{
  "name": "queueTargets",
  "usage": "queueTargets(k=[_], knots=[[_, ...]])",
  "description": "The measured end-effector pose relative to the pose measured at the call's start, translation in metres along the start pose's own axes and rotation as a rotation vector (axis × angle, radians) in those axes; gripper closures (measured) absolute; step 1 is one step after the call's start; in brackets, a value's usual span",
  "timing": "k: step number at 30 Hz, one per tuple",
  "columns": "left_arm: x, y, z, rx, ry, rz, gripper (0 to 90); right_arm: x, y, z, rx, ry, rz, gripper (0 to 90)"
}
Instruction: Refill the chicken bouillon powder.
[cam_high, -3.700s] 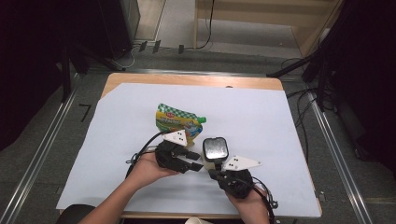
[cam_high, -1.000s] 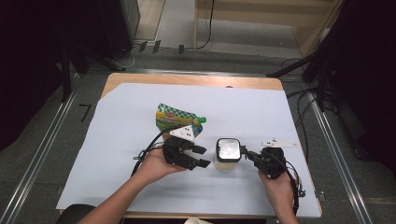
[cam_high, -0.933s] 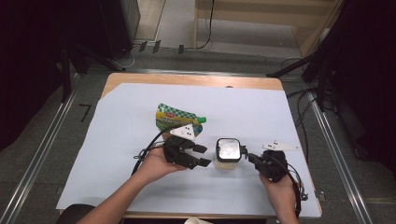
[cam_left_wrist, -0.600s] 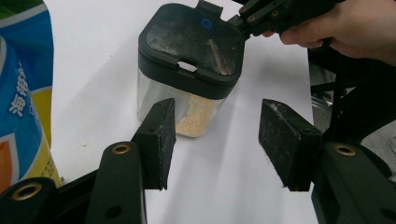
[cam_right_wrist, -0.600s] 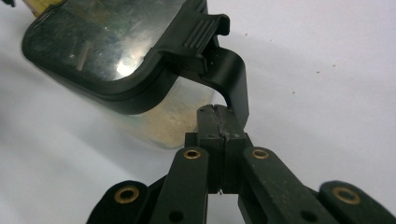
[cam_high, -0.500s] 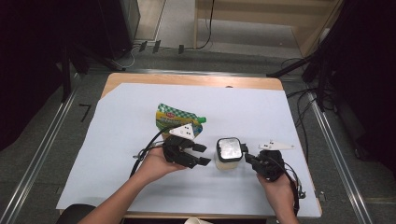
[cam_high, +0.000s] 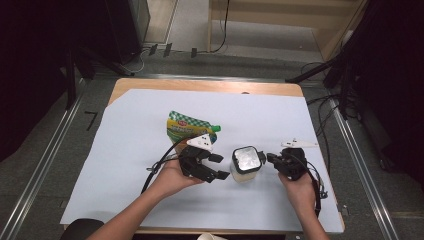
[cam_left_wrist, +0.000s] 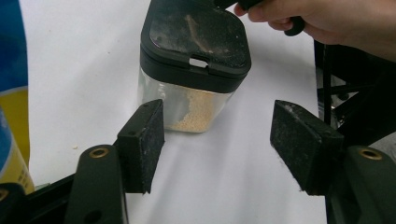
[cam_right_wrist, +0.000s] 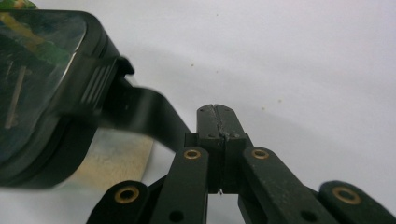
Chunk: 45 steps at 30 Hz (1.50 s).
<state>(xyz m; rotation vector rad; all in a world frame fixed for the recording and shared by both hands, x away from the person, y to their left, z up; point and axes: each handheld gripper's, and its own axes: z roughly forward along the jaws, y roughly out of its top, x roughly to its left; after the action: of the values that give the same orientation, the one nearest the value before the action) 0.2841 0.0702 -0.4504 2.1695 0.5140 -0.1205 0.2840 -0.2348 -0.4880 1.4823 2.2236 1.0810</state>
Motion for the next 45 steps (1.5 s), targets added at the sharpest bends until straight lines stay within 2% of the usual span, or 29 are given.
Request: queueTargets(k=[4, 5, 12, 24, 27, 39, 45], knots=[[0.0, 0.002, 0.002, -0.009, 0.01, 0.004, 32.9, 0.003, 0.002, 0.009, 0.017, 0.0, -0.02, 90.0], [0.0, 0.003, 0.005, -0.02, 0.01, 0.0, 32.5, 0.005, 0.001, 0.012, 0.022, -0.028, -0.041, 90.0], [-0.001, 0.002, 0.011, -0.002, 0.028, 0.015, 30.8, 0.008, 0.001, 0.013, 0.019, -0.049, -0.053, 90.0], [0.004, -0.003, 0.018, -0.005, 0.042, 0.011, 26.5, 0.021, 0.002, 0.022, 0.023, -0.022, -0.07, 90.0], [0.003, -0.003, 0.02, -0.005, 0.05, 0.009, 23.0, 0.025, 0.002, 0.022, 0.029, -0.015, -0.084, 90.0], [-0.002, -0.003, 0.023, -0.02, 0.081, 0.027, 18.9, 0.025, 0.002, 0.02, 0.021, 0.003, -0.088, 90.0], [-0.004, -0.003, 0.027, -0.01, 0.103, 0.031, 17.4, 0.025, 0.002, 0.02, 0.021, 0.003, -0.088, 90.0]])
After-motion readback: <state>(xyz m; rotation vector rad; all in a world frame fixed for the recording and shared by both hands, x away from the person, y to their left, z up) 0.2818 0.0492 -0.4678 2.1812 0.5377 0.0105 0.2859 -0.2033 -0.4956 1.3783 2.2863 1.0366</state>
